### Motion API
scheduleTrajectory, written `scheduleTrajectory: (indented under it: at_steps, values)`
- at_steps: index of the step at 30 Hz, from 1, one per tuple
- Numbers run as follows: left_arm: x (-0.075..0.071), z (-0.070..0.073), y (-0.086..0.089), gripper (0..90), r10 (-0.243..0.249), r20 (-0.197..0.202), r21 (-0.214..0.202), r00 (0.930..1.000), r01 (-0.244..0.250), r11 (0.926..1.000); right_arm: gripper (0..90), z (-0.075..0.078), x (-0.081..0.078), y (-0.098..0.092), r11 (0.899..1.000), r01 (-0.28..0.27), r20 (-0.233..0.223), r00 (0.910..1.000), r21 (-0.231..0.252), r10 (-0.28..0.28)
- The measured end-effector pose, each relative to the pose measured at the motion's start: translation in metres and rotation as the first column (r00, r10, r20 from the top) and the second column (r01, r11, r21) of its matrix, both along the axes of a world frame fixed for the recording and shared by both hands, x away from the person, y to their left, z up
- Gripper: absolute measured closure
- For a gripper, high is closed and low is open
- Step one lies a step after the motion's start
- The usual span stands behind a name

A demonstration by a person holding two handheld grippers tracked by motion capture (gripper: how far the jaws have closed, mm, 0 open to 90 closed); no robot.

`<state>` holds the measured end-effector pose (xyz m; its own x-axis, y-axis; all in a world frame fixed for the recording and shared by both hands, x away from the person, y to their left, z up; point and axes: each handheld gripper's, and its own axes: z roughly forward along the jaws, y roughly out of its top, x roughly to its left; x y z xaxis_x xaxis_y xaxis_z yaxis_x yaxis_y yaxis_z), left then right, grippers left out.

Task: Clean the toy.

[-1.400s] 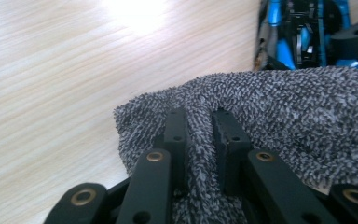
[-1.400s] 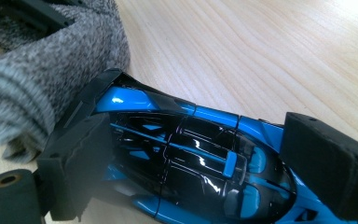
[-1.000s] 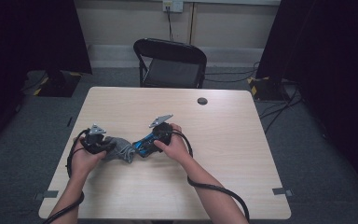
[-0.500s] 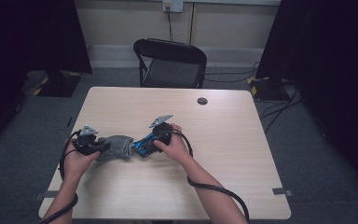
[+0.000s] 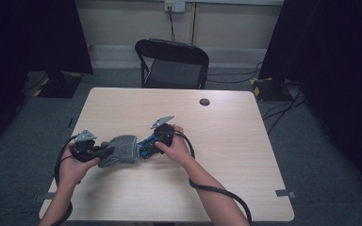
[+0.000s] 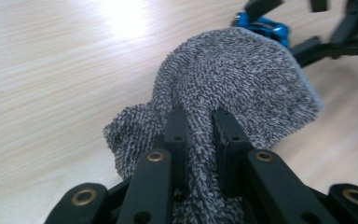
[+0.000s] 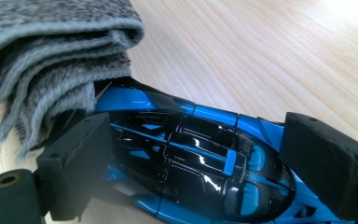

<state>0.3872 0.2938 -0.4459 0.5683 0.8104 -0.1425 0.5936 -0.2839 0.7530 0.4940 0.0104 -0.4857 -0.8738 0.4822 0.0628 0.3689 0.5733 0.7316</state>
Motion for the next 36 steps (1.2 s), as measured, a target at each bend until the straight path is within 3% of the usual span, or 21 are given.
scheduleTrajectory:
  at_steps: [8,11,15,20,22,28,32,36]
  values:
    - [-0.017,0.008,-0.014,77.8,-0.099,-0.014,-0.014,0.9950,0.099,0.9950,9.0,0.001,0.000,0.001,1.000,0.002,-0.002,1.0000,-0.012,-0.002]
    - [-0.023,0.004,-0.026,77.8,-0.148,-0.024,-0.015,0.9888,0.147,0.9890,8.9,0.001,0.001,0.001,1.000,0.003,-0.011,0.9999,-0.013,-0.003]
    - [-0.030,0.000,-0.043,77.7,-0.222,-0.043,-0.018,0.9742,0.221,0.9751,8.9,0.002,0.001,0.001,1.000,0.001,-0.012,0.9999,-0.018,-0.001]
    - [-0.035,0.001,-0.058,77.7,-0.276,-0.040,-0.024,0.9604,0.275,0.9611,8.9,0.002,0.001,0.001,1.000,0.003,-0.011,0.9999,-0.018,-0.004]
    - [-0.037,0.003,-0.061,77.7,-0.282,-0.029,-0.016,0.9589,0.282,0.9593,8.9,0.002,0.001,0.001,1.000,0.003,-0.011,0.9999,-0.019,-0.004]
    - [-0.041,0.001,-0.061,77.9,-0.297,-0.055,-0.020,0.9534,0.296,0.9550,8.9,0.002,0.003,-0.001,1.000,0.004,-0.023,0.9997,-0.018,-0.004]
    - [-0.044,-0.002,-0.055,77.9,-0.298,-0.068,-0.015,0.9522,0.297,0.9546,9.0,0.002,0.003,-0.002,1.000,0.008,-0.023,0.9997,-0.013,-0.008]
    - [-0.047,-0.002,-0.047,78.0,-0.286,-0.074,-0.022,0.9554,0.285,0.9582,8.9,0.002,0.003,-0.002,1.000,0.012,-0.026,0.9996,-0.015,-0.012]
